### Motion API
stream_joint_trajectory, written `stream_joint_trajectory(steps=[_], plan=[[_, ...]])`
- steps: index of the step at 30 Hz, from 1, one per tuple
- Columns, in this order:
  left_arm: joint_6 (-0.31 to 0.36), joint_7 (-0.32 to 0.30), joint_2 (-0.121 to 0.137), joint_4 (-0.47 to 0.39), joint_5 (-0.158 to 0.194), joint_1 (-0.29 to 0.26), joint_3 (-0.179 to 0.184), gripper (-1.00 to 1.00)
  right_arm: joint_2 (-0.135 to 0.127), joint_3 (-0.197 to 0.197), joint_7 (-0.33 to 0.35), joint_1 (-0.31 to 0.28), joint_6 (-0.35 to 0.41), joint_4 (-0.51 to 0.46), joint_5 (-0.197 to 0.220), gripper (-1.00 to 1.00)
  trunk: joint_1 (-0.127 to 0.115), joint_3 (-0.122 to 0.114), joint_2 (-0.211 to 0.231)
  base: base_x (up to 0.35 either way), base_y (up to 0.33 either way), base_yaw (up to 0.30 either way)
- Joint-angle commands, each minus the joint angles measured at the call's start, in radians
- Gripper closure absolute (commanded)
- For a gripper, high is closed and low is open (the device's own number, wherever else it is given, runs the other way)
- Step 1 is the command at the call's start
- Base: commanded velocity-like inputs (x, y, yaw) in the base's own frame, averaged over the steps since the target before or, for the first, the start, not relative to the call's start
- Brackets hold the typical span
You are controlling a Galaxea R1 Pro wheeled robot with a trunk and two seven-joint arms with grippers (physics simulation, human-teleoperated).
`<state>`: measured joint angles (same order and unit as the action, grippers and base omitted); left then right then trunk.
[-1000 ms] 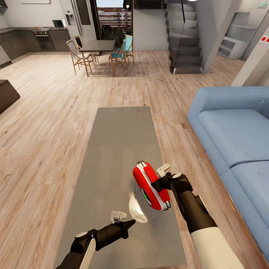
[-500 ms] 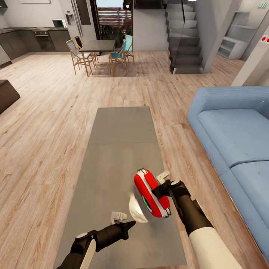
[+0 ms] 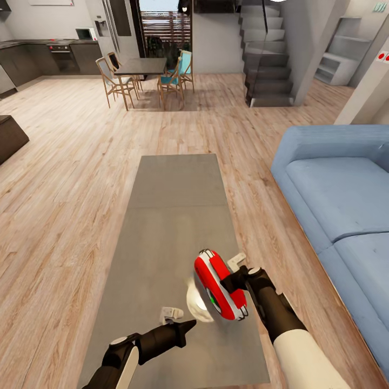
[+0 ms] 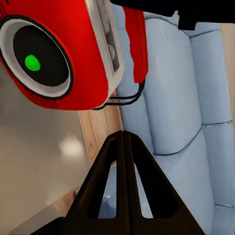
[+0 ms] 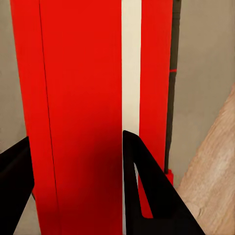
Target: Turn on the radio receiver that's on the table in the living room.
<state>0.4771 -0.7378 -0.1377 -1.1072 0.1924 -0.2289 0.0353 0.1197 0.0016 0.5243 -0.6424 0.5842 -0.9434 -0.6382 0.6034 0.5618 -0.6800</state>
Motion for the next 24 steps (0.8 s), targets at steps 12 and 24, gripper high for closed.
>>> stream_joint_trajectory(steps=[12,24], plan=[[-0.030,0.000,0.000,0.012,0.002,0.000,0.000,1.00,-0.001,-0.038,-0.006,0.000,-0.008,0.022,0.002,1.00,0.000,0.000,0.000,0.000,0.000,0.000],[-0.034,0.000,0.000,0.017,0.001,0.000,0.000,1.00,0.000,-0.038,-0.030,-0.027,-0.047,0.112,0.002,1.00,0.000,0.000,0.000,0.000,0.000,0.000]])
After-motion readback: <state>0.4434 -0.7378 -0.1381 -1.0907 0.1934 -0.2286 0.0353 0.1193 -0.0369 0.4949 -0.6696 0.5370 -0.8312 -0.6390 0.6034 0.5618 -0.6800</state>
